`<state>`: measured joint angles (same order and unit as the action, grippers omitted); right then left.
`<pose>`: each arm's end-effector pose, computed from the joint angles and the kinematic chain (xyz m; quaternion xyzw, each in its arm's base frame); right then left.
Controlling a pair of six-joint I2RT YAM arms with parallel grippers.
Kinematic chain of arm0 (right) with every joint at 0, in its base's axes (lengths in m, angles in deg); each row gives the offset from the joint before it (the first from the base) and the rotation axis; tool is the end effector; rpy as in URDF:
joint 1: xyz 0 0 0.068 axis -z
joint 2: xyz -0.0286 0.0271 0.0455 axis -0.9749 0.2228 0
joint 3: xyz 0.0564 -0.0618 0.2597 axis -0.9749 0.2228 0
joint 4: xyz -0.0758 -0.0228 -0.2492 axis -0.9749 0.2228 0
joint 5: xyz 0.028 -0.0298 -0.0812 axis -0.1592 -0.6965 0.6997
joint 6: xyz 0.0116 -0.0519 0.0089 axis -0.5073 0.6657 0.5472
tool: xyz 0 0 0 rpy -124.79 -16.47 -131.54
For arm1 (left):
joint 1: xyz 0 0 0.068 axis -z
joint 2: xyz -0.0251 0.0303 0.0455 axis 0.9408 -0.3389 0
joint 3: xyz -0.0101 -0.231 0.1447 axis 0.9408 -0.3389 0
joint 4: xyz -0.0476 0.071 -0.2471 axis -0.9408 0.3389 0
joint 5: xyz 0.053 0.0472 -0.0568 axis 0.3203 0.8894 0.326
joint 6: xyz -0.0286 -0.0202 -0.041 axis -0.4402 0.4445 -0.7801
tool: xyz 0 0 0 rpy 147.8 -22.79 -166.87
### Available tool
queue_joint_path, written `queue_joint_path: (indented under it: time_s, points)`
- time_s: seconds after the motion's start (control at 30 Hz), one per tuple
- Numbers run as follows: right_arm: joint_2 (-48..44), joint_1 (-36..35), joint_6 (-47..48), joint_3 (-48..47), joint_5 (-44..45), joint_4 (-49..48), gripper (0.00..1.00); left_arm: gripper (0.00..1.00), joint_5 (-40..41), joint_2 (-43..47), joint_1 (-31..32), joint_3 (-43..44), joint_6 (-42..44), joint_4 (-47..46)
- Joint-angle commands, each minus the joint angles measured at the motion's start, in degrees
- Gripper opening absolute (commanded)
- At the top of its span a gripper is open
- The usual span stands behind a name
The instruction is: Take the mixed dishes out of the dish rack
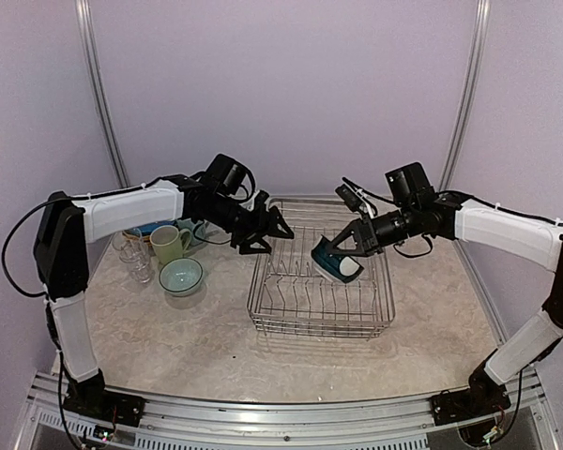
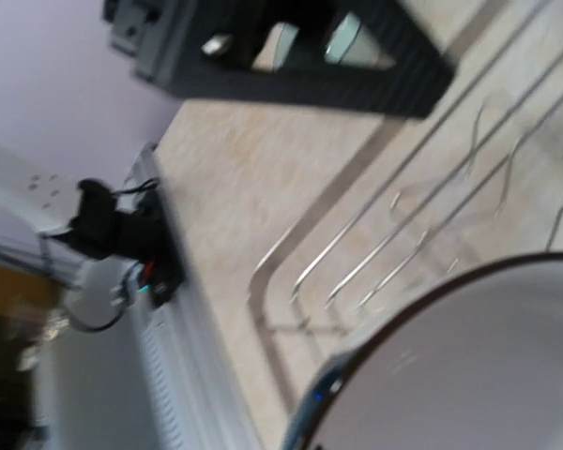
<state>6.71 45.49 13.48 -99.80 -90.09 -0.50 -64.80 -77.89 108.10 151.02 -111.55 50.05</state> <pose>0.2643 0.1949 0.2881 -0.2346 0.8091 0.5156 0.1565 0.3333 -0.2824 0.2588 0.0629 0.9033 -0.4102 0.1089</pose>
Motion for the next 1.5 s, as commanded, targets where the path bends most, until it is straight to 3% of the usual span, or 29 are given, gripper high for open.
queue_joint_path:
  time_s: [0.0,0.17,0.33,0.63,0.87,1.23,1.37,1.47]
  points:
    - [0.0,-1.1,13.22,-4.27,8.08,2.87,0.0,0.76,-0.07,4.11,-1.56,0.63,0.31,1.17]
    - [1.37,-3.52,28.79,-3.74,21.02,4.26,0.0,0.77,-2.47,5.76,-2.81,1.5,-0.63,2.06]
    - [3.02,-5.68,36.58,-3.65,29.03,2.34,0.0,0.75,-5.73,3.27,-2.18,6.44,0.44,5.15]
    - [4.03,-10.79,42.93,-3.88,30.85,1.38,0.0,0.63,-8.73,-7.39,0.03,20.18,2.31,11.6]
    - [2.78,-12.39,45.84,-2.56,30.58,0.61,0.0,0.51,-10.09,-12.4,0.38,24.5,3.1,12.09]
    - [4.48,-13.9,48.02,-4.54,31.81,2.47,0.0,0.48,-7.13,-15.19,2.44,28.35,13.08,22.83]
    - [5.1,-14.52,48.31,-5.45,32.77,3.08,0.0,0.52,-7.07,-16.24,3.41,28.97,14.19,23.34]
    - [5.19,-15.02,48.25,-5.68,33.11,3.11,0.0,0.48,-4.96,-17.27,4.11,30.51,14.73,24.66]
